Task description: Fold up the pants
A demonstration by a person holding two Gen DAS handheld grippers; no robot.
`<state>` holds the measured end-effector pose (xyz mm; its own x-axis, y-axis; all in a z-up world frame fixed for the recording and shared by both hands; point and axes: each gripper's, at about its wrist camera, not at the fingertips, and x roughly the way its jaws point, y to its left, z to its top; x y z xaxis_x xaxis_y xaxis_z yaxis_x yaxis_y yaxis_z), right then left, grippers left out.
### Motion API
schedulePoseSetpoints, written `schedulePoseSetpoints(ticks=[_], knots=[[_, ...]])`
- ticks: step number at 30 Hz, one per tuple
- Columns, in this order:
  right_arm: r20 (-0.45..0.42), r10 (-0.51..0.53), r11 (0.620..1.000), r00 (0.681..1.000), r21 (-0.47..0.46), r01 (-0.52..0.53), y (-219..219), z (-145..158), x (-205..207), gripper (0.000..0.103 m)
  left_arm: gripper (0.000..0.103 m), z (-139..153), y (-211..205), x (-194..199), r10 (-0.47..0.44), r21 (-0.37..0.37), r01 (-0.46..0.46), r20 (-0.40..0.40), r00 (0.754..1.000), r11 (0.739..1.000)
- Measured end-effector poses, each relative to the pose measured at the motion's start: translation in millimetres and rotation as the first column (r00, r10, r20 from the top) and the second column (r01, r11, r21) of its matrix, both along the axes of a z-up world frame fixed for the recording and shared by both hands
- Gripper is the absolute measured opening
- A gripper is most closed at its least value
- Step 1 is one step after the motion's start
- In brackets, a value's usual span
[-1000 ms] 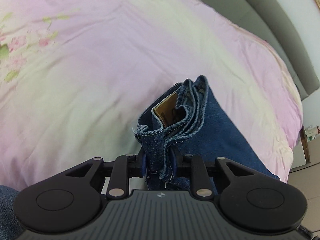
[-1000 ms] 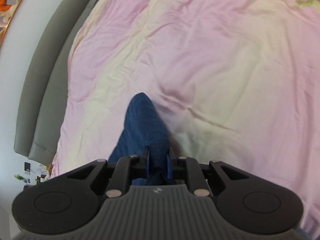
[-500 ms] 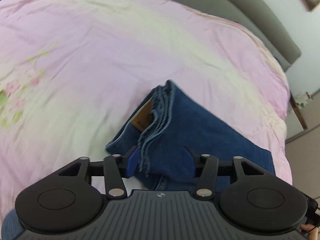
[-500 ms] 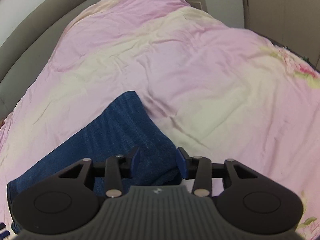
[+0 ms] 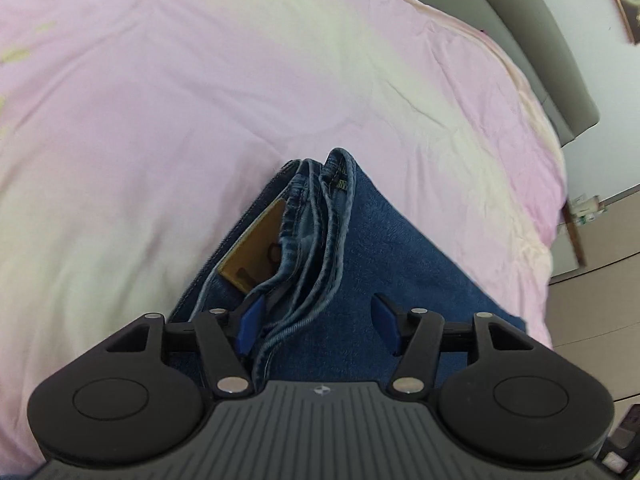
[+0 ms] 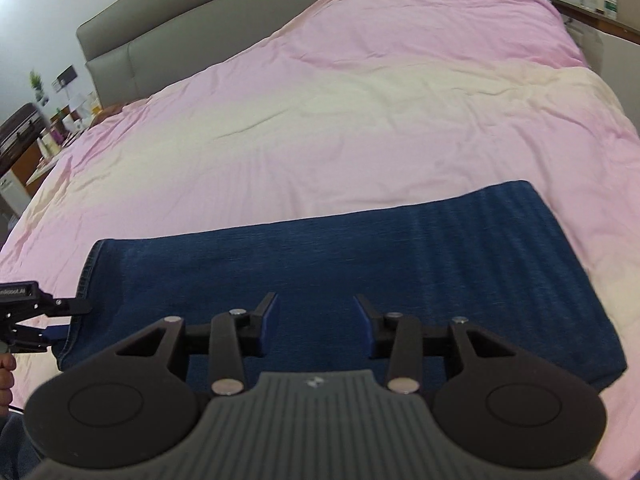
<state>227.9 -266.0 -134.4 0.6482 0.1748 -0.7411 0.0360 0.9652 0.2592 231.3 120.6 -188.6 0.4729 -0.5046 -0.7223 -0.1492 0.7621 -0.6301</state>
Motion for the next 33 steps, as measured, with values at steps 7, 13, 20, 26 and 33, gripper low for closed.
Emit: schedulePoseSetpoints(ticks=[7,13,20,26,33], knots=[[-0.033,0.187,0.979,0.982,-0.079,-0.189,64,-16,32,0.039,0.061,-28,25,19,0.022,-0.204,-0.028,-0.033,0.999,0.979],[-0.173,0.177,0.971,0.969,-0.128,-0.2,79,-57,61,0.041,0.059,-43,30,23,0.015,-0.337,-0.016,-0.005,1.0,0.941],[-0.167,0.185,0.967,0.969,-0.143,-0.209,81,-65,61,0.043,0.06,-32,36,26,0.05,-0.385,0.003,0.127,0.991,0.923],[-0.168,0.188,0.969,0.968,-0.129,-0.211,78,-67,61,0.044,0.06,-7,17,37,-0.023,-0.215,0.078,0.25,0.968,0.973],[-0.171,0.188,0.97,0.967,-0.121,-0.21,74,-67,59,0.045,0.029,36,-27,14,-0.24,0.141,0.197,0.442,0.865,0.97]])
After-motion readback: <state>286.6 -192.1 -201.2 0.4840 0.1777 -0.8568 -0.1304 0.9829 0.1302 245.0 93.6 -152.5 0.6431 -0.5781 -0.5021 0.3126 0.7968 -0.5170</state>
